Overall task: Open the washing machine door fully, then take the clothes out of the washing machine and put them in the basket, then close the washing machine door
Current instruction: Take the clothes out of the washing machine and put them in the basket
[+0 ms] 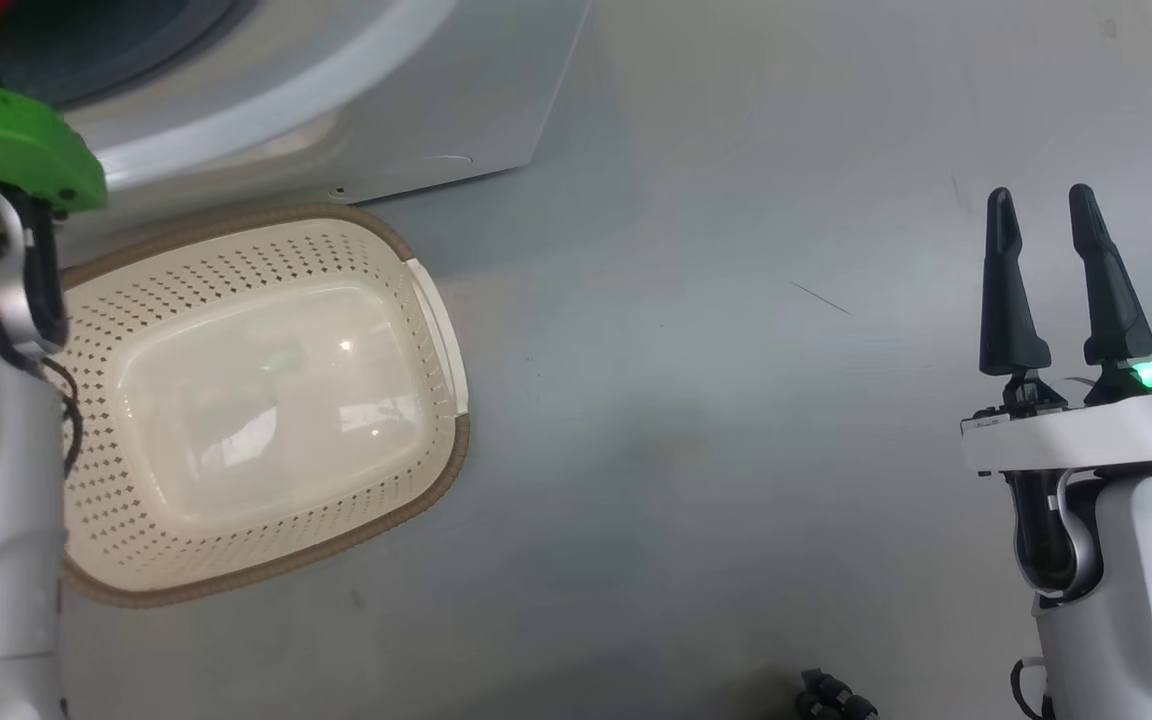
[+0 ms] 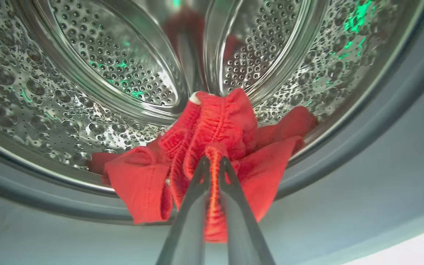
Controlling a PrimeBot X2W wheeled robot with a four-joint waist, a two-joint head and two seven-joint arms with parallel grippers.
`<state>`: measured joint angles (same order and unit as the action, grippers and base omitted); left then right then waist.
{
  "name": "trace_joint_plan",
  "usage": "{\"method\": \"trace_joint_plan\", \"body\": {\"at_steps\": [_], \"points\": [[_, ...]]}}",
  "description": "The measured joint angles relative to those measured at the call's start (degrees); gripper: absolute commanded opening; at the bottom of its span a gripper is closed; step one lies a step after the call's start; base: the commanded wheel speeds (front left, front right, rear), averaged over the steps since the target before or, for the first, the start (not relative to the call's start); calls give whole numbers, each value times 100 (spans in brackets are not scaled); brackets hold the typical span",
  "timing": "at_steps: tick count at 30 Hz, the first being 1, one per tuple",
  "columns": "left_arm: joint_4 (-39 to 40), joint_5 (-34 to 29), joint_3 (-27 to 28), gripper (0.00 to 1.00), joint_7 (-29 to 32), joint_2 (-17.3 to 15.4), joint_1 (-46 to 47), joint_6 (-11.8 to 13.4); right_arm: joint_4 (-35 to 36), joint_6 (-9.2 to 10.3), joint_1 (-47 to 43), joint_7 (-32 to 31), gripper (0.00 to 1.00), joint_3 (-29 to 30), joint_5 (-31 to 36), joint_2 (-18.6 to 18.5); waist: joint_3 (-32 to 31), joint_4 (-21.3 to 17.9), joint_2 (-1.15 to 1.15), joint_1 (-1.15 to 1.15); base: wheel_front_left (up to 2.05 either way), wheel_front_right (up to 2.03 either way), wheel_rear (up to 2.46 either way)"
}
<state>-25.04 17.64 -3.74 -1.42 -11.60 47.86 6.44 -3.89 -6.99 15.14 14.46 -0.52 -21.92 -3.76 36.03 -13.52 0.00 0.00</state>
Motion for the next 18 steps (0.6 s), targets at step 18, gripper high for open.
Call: {"method": "trace_joint_plan", "body": {"at_steps": [18], "points": [[845, -213, -365, 0, -1096, 609, -1404, 2, -14, 0, -562, 1, 100, -44, 345, -203, -772, 526, 0, 0, 0, 0, 0]]}}
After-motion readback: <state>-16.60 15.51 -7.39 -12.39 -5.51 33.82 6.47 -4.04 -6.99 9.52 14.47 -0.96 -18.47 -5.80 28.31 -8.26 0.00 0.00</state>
